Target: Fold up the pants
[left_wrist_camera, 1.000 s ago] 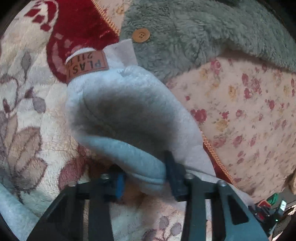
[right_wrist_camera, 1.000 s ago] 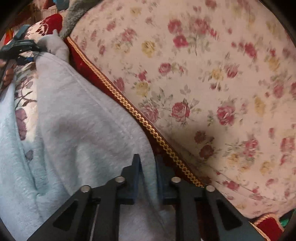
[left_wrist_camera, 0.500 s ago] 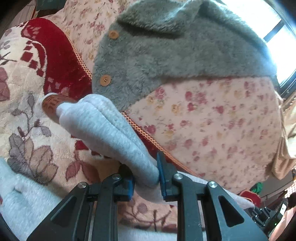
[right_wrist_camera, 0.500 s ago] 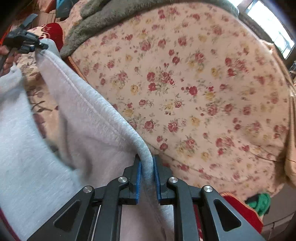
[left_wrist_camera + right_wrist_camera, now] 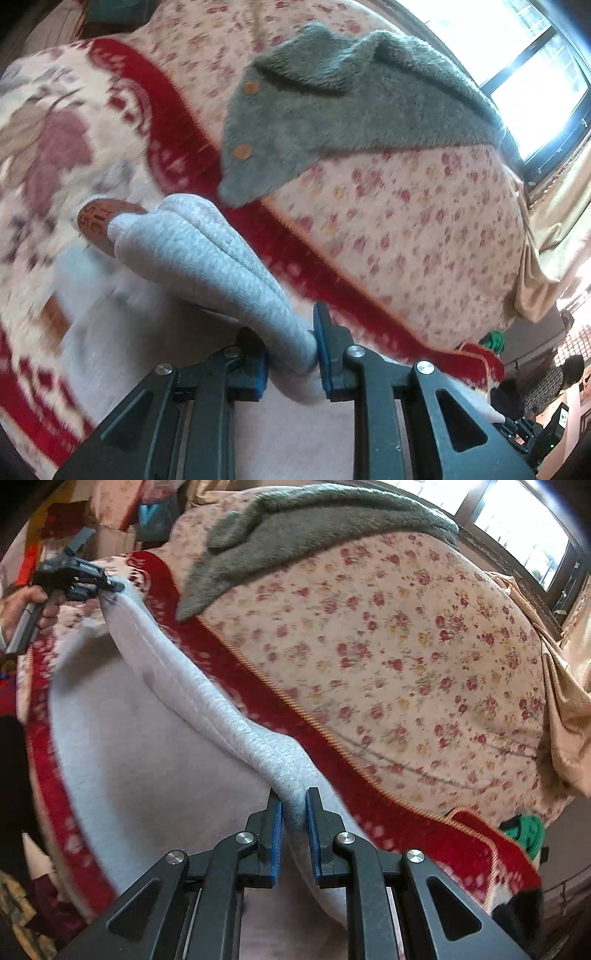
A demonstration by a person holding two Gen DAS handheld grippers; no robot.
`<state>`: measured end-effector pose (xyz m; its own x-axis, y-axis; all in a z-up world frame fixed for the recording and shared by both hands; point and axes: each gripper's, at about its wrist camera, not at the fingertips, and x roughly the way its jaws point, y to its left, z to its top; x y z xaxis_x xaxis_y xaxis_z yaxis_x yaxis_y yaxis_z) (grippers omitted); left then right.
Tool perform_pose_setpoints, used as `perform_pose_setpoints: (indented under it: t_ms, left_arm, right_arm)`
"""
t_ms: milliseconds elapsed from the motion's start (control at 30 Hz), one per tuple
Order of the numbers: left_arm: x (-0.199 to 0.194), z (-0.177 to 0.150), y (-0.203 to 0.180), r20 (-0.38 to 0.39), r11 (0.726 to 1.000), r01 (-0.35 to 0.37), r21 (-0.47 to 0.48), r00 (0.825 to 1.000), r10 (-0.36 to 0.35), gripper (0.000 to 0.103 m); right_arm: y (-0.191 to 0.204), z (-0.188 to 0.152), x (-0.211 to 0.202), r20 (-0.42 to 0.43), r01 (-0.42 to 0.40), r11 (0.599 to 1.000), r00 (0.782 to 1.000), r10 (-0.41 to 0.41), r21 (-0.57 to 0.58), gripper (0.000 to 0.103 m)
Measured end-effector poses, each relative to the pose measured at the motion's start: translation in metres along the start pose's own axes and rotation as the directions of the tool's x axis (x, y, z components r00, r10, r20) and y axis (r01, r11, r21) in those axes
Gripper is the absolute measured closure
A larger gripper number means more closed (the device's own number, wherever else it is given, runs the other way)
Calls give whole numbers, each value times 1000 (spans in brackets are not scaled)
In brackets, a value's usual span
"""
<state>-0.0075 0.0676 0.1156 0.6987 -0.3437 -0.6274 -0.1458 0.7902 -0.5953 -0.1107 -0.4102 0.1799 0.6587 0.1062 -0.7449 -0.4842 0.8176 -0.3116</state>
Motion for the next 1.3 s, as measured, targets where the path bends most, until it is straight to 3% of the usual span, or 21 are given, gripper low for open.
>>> perform_pose_setpoints:
  t_ms: [267,433,600,833,867,967,1100,1200,1233,1267,1300]
  left_arm:
    - [-31,-56,41,-5,1000,-14,5,1000,14,82]
    - [-26,-83,65,-14,999,-37,-25,999,37,82]
    - [-35,-91,75,12,998,-48,-44,999,49,86]
    - [-41,-92,69,32,998,-56,-2,998,56,85]
    - [-43,-92,69,42,998,-66,0,997,66,84]
    - [-45,-89,71,59,997,-71,-14,996,72,50]
    - [-49,-86,70,73,998,-54,-21,996,56,46]
    - [-47,-86,63,77,996,-92,12,993,91,45]
    - [-47,-87,60,83,994,-108,22,991,105,45]
    - [-47,-88,56,96,991,-129,29,987,125,45]
    - [-48,-90,54,108,989,-145,31,984,141,45]
  right_arm:
    - [62,-68,1,-44,-108,988,993,114,112,91]
    - [86,-99,22,-86,-118,979,987,133,164,90]
    - [94,-107,23,-93,-106,979,988,123,174,90]
    - [93,-109,13,-93,-119,976,986,138,180,90]
    - [97,-110,14,-98,-114,979,987,131,167,90]
    - [103,-116,22,-118,-112,982,984,131,150,85]
    - [98,-118,23,-101,-120,976,985,139,181,85]
    - [90,-120,12,-69,-161,952,980,185,259,73]
    - [88,-122,9,-55,-181,941,977,204,286,57]
    - [84,-126,3,-37,-195,926,975,218,323,36]
    - [82,-130,-2,-23,-196,916,976,217,351,28]
